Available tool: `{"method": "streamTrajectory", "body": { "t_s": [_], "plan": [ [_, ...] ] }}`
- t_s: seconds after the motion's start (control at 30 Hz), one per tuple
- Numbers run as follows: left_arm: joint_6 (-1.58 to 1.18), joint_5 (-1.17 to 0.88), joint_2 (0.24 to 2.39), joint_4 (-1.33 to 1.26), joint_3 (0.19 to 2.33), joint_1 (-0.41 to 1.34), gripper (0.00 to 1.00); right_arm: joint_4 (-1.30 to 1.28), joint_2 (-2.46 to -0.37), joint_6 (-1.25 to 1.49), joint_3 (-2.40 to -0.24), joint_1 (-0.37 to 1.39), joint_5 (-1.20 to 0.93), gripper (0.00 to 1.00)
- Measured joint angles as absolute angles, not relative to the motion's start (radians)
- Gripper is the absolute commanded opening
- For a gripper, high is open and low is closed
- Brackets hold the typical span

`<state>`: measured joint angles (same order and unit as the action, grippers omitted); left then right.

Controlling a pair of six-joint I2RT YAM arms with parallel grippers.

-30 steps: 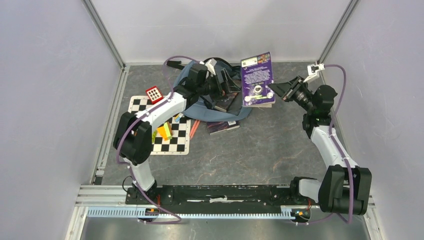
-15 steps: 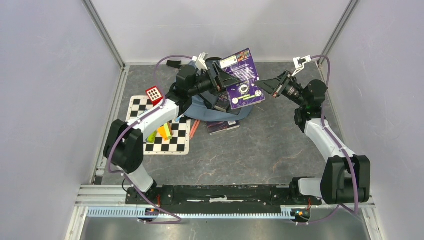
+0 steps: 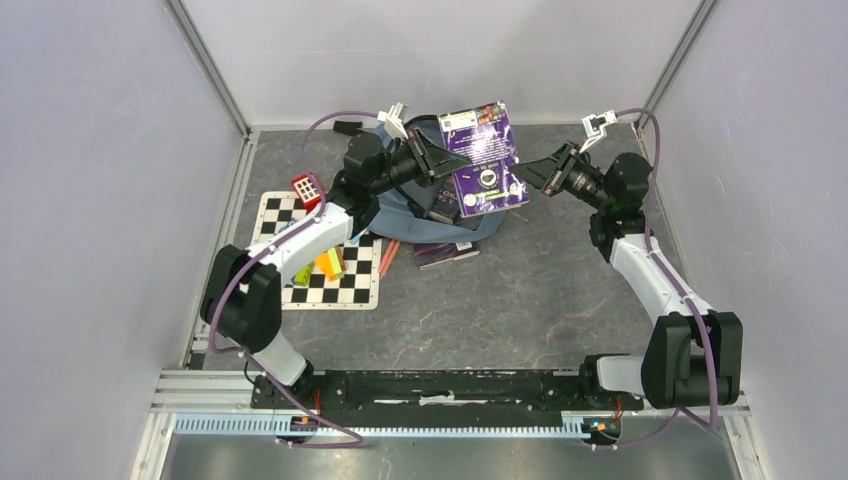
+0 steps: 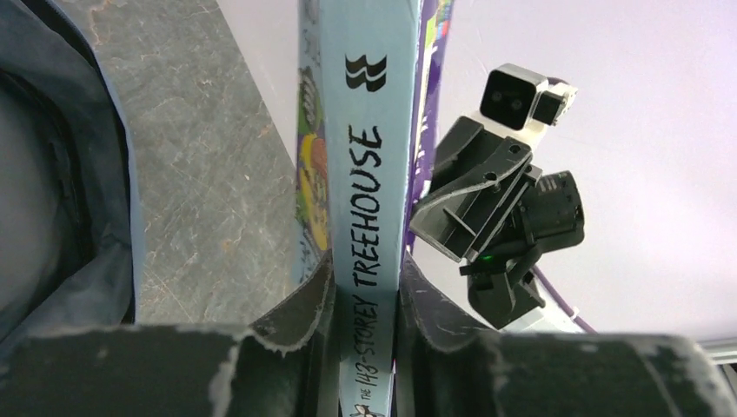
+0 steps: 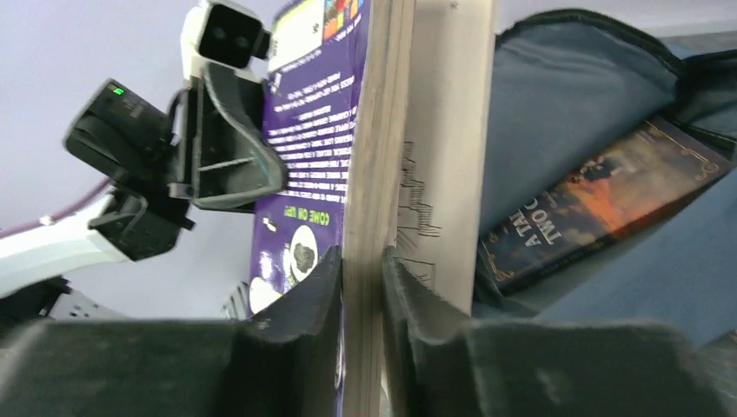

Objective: Pack the student bag
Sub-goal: Pick up the book from the center of the board.

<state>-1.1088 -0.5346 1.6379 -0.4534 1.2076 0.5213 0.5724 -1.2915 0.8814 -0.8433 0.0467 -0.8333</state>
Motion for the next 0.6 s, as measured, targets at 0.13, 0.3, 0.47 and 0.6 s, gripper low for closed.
{"method": "streamTrajectory", "body": {
  "t_s": [0.13,0.3,0.47,0.6],
  "plan": [
    [-1.108,-0.533,1.597,-0.442,1.182,0.521,0.02,0.386,-1.295,0.722,-0.925,0.051,-0.812,0.98],
    [-1.080,-0.549,1.547,-0.395,1.179,0.516,0.02,0.310,-1.327,0.596,-1.015,0.051,-0.839,0.98],
    [-1.048,-0.591,1.506,-0.376,1.179,0.513,0.02,0.391,-1.398,0.659,-1.025,0.051,-0.947,0.98],
    [-1.036,-0.633,1.504,-0.367,1.185,0.511,0.02,0.725,-1.448,0.916,-0.977,0.058,-1.038,0.98]
  ]
}}
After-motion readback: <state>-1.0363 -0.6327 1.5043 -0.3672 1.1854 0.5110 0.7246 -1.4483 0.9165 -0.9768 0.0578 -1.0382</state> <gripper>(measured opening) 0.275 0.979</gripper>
